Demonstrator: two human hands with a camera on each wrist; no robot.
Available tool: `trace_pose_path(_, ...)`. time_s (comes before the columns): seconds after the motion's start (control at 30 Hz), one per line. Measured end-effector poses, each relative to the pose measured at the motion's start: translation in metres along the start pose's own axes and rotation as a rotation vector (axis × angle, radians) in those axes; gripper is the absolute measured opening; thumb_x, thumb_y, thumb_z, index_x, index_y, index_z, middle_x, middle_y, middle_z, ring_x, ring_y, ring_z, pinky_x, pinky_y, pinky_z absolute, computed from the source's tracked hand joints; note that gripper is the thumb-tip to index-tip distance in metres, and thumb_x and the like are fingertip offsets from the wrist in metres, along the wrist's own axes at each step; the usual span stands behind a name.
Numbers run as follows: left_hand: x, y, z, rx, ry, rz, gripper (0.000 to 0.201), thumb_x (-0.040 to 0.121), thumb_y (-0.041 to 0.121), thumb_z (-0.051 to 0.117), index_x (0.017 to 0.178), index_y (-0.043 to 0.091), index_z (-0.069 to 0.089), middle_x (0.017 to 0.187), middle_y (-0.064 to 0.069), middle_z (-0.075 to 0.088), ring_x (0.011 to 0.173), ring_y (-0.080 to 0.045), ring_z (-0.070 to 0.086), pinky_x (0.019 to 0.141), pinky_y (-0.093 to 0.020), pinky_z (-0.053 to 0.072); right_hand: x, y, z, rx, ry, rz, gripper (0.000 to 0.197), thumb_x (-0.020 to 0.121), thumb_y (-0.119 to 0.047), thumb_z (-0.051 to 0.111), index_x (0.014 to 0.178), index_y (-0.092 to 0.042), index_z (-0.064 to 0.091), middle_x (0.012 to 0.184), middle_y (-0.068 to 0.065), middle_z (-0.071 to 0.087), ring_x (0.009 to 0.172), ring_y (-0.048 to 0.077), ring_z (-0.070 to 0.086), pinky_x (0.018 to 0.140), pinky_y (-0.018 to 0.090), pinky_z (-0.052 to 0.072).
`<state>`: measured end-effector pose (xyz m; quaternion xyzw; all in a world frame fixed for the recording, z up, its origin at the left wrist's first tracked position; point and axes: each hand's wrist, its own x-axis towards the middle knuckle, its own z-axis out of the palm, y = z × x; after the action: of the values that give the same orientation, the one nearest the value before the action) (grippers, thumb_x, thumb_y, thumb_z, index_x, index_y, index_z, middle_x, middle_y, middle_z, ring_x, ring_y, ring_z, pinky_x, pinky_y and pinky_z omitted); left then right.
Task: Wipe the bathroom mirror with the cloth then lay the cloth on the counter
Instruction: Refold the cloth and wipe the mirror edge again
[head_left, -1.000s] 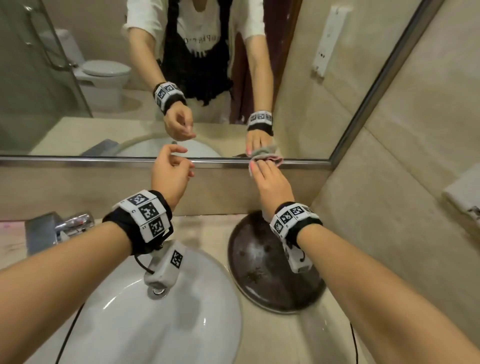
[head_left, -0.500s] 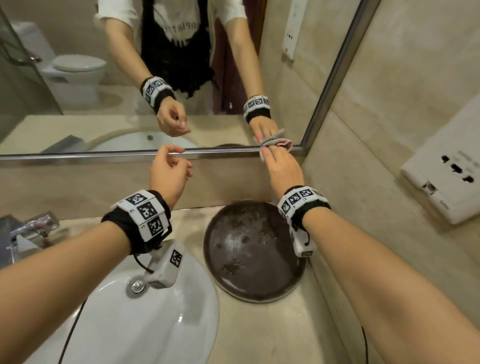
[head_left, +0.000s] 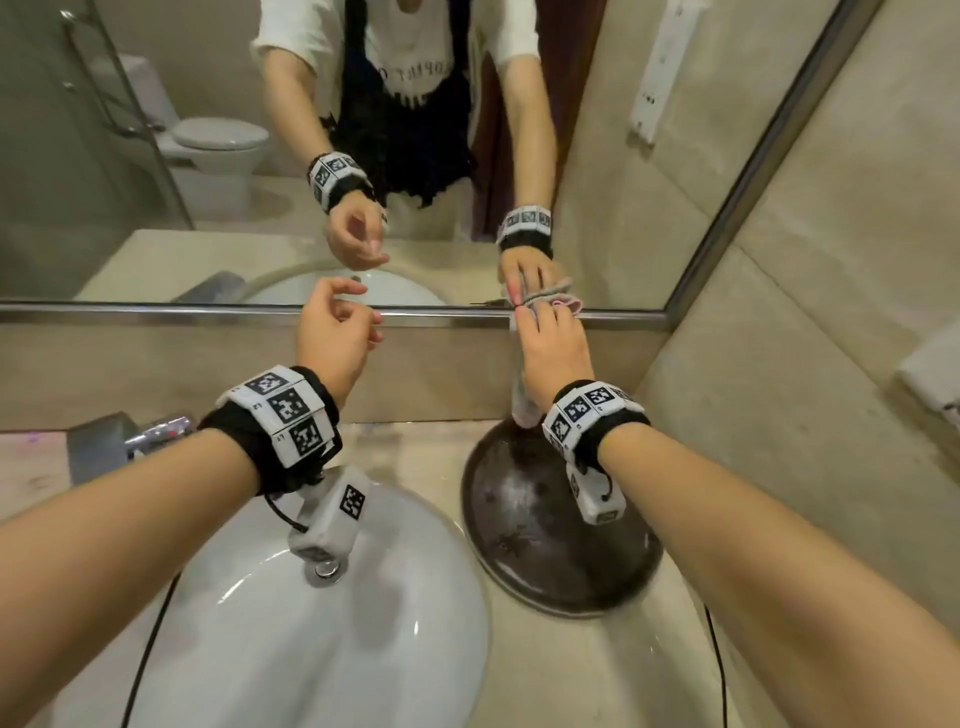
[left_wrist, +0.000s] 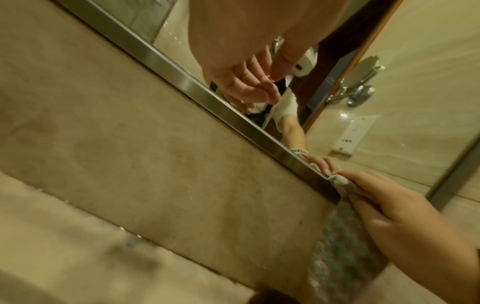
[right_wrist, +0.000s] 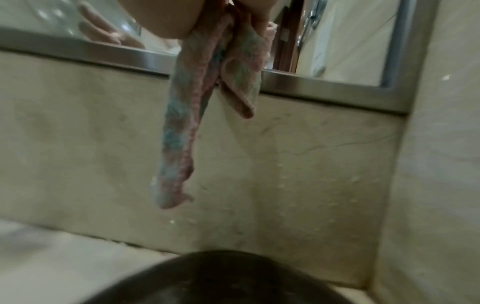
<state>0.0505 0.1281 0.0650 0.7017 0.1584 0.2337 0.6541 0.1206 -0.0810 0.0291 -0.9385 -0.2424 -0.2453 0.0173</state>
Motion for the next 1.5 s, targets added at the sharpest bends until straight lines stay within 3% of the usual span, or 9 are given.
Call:
trace_pose_path(0.33,0.044,0.009,-0.156,-0.042,0.139,0.018,0.032,0.088,-0.007,0.042,0.084,0.024,0.047,0.071,-0.002,0.056,0.043,0.003,0.052,0.044,-0.009,0.042,0.038,-0.138,0.004,0.048,0.063,-0.225,0.029,0.073,-0.006,0.050,0.098,-0.003,0.066,0.088,0.015,0.067,0.076,0.032,0.063,0.063,0.034,0.052)
trace_pose_path(0.53,0.066,0.001,-0.272,0.042,0.237,0.037,0.030,0.087,-0.008,0.038,0.089,0.020,0.047,0.071,-0.002,0.058,0.040,0.004,0.054,0.045,-0.010,0.042,0.076,-0.260,-0.001,0.143,-0.218,-0.415,0.092,0.026,-0.011,0.093,0.112,-0.001,0.063,0.107,0.012,0.067,0.095,0.030,0.064,0.085,0.036,0.053)
trace_pose_path(0.6,0.070,-0.003,-0.311,0.047,0.282,0.026,0.033,0.086,-0.009,0.038,0.086,0.023,0.046,0.070,-0.002,0.058,0.039,0.004,0.053,0.045,-0.011,0.042,0.091,-0.304,-0.003,0.170,-0.271,-0.457,0.090,0.034,-0.009,0.092,0.118,0.001,0.060,0.115,0.015,0.065,0.104,0.032,0.062,0.094,0.038,0.049)
trace_pose_path(0.83,0.078,-0.019,-0.413,0.036,0.391,-0.020,0.029,0.084,-0.011,0.038,0.095,0.014,0.049,0.068,-0.001,0.056,0.040,0.004,0.050,0.043,-0.009,0.040,0.135,-0.431,0.005,0.183,-0.145,-0.704,0.032,0.067,0.000,0.067,0.098,0.001,0.070,0.093,0.015,0.072,0.079,0.030,0.069,0.065,0.037,0.059)
trace_pose_path(0.97,0.085,-0.031,-0.446,0.050,0.423,-0.049,0.026,0.086,-0.009,0.039,0.096,0.014,0.049,0.068,-0.001,0.057,0.041,0.004,0.051,0.049,-0.013,0.043,0.157,-0.495,0.017,0.096,-0.229,-0.790,0.044,0.073,-0.012,0.034,0.093,0.000,0.072,0.087,0.014,0.072,0.073,0.030,0.069,0.057,0.036,0.058)
trace_pose_path(1.13,0.087,-0.035,-0.460,0.026,0.450,-0.066,0.023,0.087,-0.006,0.042,0.096,0.015,0.049,0.067,0.000,0.058,0.041,0.004,0.053,0.053,-0.018,0.046,0.177,-0.550,0.004,-0.129,-0.103,-0.841,0.046,0.074,-0.016,0.033,0.091,-0.011,0.076,0.088,0.001,0.074,0.081,0.019,0.067,0.071,0.028,0.051)
trace_pose_path(1.27,0.083,-0.029,-0.461,0.002,0.449,-0.069,0.024,0.088,-0.005,0.041,0.099,0.013,0.050,0.068,0.000,0.058,0.041,0.005,0.052,0.052,-0.013,0.045,0.210,-0.568,-0.037,-0.333,0.101,-0.835,0.045,0.089,-0.024,0.046,0.132,-0.012,0.054,0.134,0.005,0.057,0.129,0.024,0.047,0.113,0.046,0.027)
trace_pose_path(1.37,0.086,-0.017,-0.466,-0.024,0.451,-0.045,0.024,0.087,-0.006,0.042,0.097,0.015,0.051,0.068,-0.001,0.058,0.041,0.005,0.051,0.059,-0.023,0.045,0.238,-0.570,-0.078,-0.359,0.123,-0.819,0.056,0.093,-0.017,0.016,0.146,-0.008,0.031,0.149,0.009,0.037,0.141,0.027,0.027,0.112,0.054,-0.002)
trace_pose_path(1.5,0.096,0.004,-0.473,-0.046,0.461,0.020,0.030,0.087,-0.007,0.044,0.090,0.022,0.051,0.068,-0.001,0.059,0.042,0.005,0.052,0.059,-0.024,0.044,0.267,-0.553,-0.125,-0.270,0.185,-0.662,0.059,0.093,-0.021,0.007,0.151,-0.015,0.017,0.157,0.006,0.021,0.146,0.025,0.012,0.117,0.055,-0.003)
